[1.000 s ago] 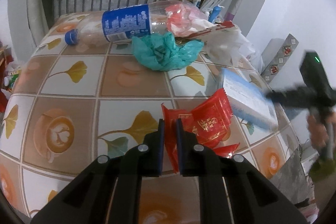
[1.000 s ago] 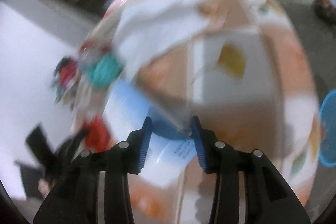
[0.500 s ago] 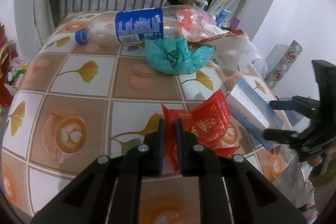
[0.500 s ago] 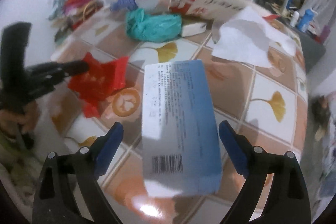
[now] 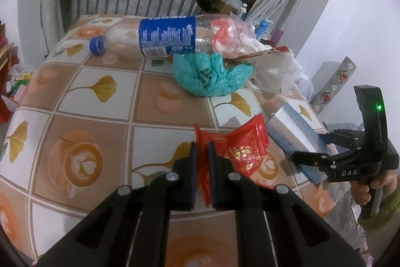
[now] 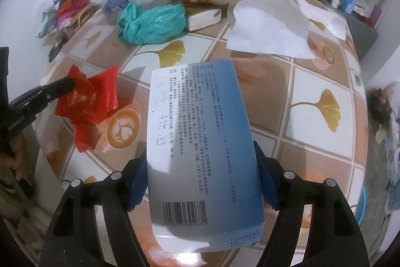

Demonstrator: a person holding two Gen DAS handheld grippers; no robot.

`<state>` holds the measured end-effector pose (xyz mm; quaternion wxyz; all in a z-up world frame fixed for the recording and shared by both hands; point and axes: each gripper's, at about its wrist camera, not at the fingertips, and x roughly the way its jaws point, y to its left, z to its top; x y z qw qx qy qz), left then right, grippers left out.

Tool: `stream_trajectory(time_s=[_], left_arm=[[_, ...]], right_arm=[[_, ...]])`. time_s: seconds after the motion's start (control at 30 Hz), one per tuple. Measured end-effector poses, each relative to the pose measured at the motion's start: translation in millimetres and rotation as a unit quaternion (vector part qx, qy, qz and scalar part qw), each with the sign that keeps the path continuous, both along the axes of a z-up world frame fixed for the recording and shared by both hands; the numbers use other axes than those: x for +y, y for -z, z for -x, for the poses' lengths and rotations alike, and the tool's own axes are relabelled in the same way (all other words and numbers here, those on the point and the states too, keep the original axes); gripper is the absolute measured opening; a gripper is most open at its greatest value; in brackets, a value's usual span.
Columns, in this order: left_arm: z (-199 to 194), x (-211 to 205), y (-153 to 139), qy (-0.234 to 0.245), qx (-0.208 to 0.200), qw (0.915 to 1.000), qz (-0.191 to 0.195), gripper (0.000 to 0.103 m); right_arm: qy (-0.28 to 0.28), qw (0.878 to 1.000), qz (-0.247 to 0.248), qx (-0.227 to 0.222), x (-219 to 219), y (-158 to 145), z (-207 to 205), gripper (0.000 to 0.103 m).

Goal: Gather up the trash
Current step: 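Grasp the blue-white tissue box with the right gripper while the left gripper holds the red wrappers, then carry wrappers and tissue box to the wastebasket and release both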

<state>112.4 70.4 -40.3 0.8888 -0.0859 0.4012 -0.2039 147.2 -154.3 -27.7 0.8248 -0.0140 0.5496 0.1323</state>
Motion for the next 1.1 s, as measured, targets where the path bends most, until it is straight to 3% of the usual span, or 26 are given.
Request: stream_trajectory(time_s=[0.37, 0.63, 0.87, 0.97, 1.1], left_arm=[[8, -4, -33, 0.003, -0.035, 0.9994, 0.004, 0.008], [20, -32, -68, 0.036, -0.072, 0.9967, -0.01, 0.008], [24, -94, -99, 0.11, -0.11, 0.9876, -0.022, 0.008], [22, -136, -108, 0.155, -0.119, 0.9804, -0.026, 0.008], [14, -204, -117, 0.224, -0.12, 0.9669, -0.028, 0.008]], right_arm=[[0.033, 0.998, -0.048, -0.026, -22, -24, 25, 0.069], [0.083, 0.989, -0.107, -0.059, -55, -47, 49, 0.069], [0.171, 0.97, -0.144, -0.1, -113, -64, 95, 0.069], [0.214, 0.96, -0.14, -0.111, -144, -65, 117, 0.069], [0.29, 0.939, -0.144, -0.115, -198, -60, 150, 0.069]])
